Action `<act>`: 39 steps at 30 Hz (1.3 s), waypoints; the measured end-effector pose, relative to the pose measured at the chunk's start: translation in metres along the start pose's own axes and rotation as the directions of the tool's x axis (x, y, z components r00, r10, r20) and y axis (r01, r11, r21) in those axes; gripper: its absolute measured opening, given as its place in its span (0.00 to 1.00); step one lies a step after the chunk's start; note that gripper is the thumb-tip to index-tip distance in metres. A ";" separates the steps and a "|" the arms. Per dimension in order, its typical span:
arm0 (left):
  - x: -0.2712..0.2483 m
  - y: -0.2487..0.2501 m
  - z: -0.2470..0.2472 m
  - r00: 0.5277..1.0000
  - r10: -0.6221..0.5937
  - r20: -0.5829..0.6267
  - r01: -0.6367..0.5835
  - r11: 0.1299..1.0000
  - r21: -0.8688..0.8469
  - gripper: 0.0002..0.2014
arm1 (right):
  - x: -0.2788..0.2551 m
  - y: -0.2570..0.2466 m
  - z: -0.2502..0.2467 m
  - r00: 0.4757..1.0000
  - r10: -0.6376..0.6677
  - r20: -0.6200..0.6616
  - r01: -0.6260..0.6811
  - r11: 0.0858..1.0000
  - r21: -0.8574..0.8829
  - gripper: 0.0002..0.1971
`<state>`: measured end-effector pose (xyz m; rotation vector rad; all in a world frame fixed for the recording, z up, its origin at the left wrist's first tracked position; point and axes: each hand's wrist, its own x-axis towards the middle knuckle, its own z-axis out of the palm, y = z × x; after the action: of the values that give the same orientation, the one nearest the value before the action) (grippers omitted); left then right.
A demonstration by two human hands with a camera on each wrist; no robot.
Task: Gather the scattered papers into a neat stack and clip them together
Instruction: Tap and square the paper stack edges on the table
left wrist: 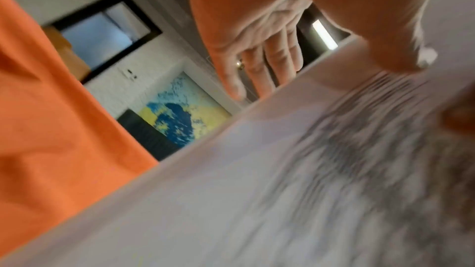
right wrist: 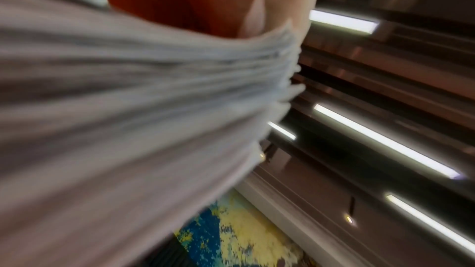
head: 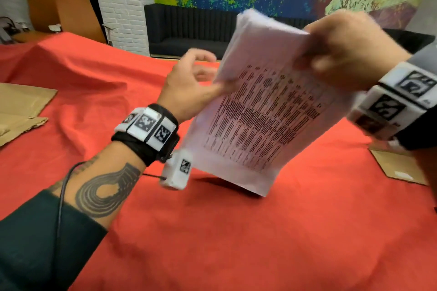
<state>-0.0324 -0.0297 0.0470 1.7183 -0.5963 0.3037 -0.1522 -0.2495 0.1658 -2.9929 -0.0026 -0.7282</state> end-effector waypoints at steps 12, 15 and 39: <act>-0.030 -0.072 -0.013 0.968 -0.183 0.173 0.235 0.907 -0.349 0.32 | -0.106 0.098 0.114 0.945 0.324 -0.039 -0.132 0.488 0.863 0.18; -0.042 -0.085 -0.011 0.975 -0.064 0.212 0.099 0.982 -0.161 0.16 | -0.130 0.106 0.146 0.935 0.355 0.006 -0.177 0.450 0.876 0.28; -0.052 -0.036 -0.001 0.969 -0.209 -0.131 0.181 0.964 -0.193 0.31 | -0.140 0.095 0.149 0.902 0.419 -0.107 -0.109 0.459 0.882 0.31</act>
<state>-0.0559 -0.0126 -0.0087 1.5500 -0.3294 0.2293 -0.2067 -0.3334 -0.0362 -1.8107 0.0939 -0.8188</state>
